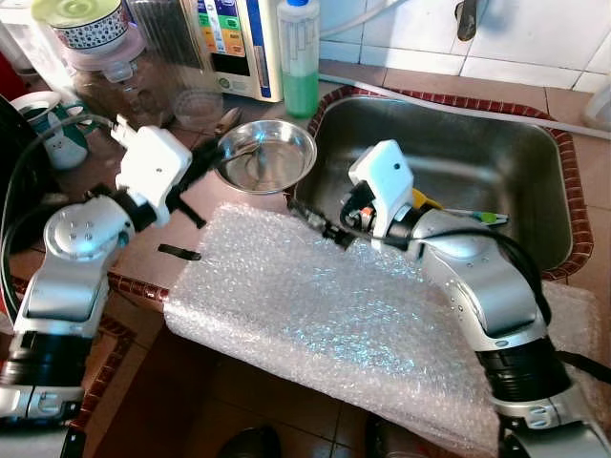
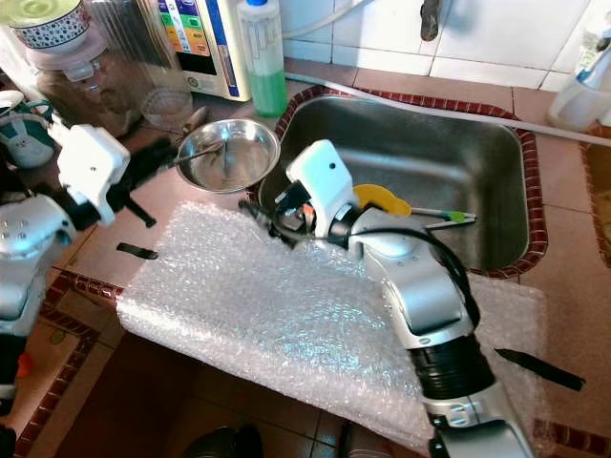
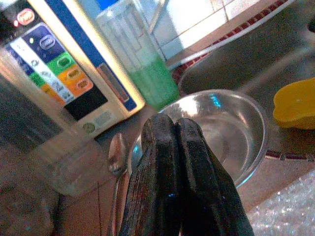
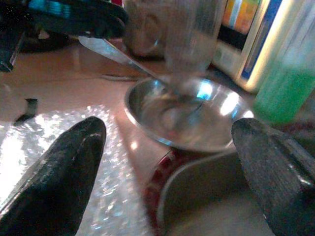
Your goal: Kitchen organization
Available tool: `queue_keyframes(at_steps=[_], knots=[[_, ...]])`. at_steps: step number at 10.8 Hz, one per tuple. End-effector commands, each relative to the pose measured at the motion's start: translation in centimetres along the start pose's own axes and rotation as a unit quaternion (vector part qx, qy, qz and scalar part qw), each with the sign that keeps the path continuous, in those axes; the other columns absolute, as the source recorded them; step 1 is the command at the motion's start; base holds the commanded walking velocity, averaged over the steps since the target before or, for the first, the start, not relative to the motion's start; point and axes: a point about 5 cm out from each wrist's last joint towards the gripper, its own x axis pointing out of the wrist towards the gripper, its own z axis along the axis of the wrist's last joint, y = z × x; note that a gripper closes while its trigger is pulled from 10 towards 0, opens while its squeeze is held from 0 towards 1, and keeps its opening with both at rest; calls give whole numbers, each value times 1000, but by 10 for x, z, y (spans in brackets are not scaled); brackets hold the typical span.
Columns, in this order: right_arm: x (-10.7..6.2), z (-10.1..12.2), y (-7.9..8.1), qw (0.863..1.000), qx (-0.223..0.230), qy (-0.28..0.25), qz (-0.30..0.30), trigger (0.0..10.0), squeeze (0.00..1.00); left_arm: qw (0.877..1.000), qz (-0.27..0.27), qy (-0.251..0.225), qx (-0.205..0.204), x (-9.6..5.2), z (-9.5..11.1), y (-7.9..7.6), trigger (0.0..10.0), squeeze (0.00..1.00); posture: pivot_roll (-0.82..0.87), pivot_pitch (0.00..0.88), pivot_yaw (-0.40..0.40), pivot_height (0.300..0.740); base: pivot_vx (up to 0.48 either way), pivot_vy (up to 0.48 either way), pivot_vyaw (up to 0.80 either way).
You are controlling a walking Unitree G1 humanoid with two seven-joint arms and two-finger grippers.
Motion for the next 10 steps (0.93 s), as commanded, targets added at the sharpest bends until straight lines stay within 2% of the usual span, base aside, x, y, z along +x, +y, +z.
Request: queue_keyframes(at_steps=[1,2,4,6,7,10], knots=[[2,4,2,999,-31,-13,11,10000,0,1000,-8,-9,23,0,8,0,0,0,-85,205,75,740,0,0,0],[2,3,1,997,-69,-8,14,10000,0,1000,-13,-16,20,2,11,-3,0,0,-84,203,74,740,0,0,0],[1,-4,-2,993,-117,1,18,10000,0,999,-16,-32,24,5,17,-5,0,0,-82,200,74,740,0,0,0],[1,-6,-4,992,-126,1,18,10000,0,999,-25,-20,20,5,11,-9,0,0,-83,199,73,740,0,0,0],[1,-9,-3,991,-130,1,18,10000,0,999,-35,3,1,0,-6,-19,0,0,-82,198,73,740,0,0,0],[1,-12,2,991,-133,0,32,10000,0,998,-44,23,-26,-6,-23,-35,0,0,-82,196,75,740,0,0,0]])
